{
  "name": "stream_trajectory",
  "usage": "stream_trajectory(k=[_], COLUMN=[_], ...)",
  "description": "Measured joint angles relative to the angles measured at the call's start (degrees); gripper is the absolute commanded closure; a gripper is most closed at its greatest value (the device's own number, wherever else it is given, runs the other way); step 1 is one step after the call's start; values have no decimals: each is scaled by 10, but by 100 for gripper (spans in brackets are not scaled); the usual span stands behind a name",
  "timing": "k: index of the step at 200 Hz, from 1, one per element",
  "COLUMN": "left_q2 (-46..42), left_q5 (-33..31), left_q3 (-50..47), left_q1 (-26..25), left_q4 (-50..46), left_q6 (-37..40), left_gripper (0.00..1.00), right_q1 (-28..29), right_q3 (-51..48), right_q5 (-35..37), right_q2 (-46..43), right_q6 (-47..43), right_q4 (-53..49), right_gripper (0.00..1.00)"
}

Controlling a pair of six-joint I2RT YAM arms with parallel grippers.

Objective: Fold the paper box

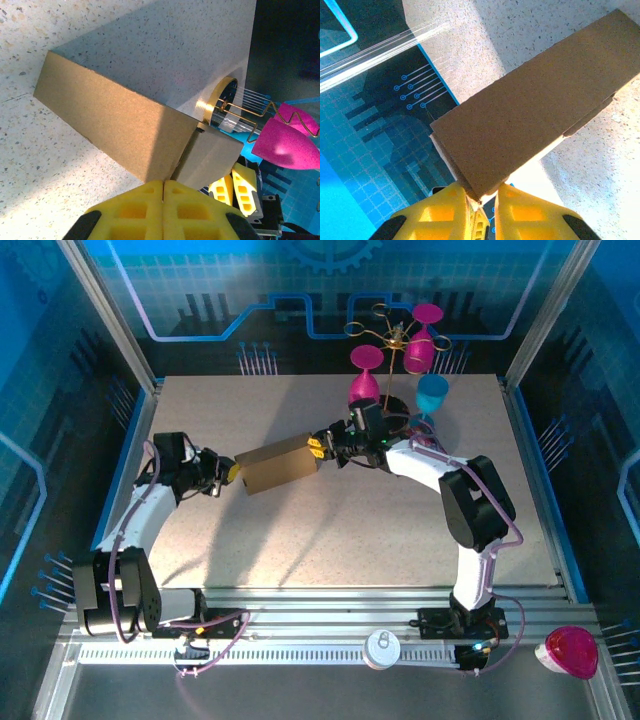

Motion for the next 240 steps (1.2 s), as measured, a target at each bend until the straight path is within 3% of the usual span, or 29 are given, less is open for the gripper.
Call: stream_trajectory(k=[27,61,80,113,185,214,240], left_q2=[0,0,-2,-37,-167,-199,-154], left_q5=[0,2,2,-8,-40,-65,-96], left_q3=[0,0,1,-8,-108,-71,33], left_q1=[0,0,0,-19,-72,-73,-73], left_q4=[0,-4,-14,-57,-133,-184,-210], left_q6=[0,10,16,19,9,9,16], left_gripper=[93,81,76,73,67,65,62], right_q1=[-1,-1,-2,-7,-14,-20,-22], right_q3=[0,-3,-13,-32,-167,-180,-169], right_q5=[0,-1,-3,-2,61,98,117], right_q2=[0,0,-2,-42,-233,-269,-277], right_q6=[-4,-16,-30,-83,-220,-273,-307], right_q4=[0,-3,-3,-53,-196,-247,-263], right_gripper=[81,56,49,45,41,43,45])
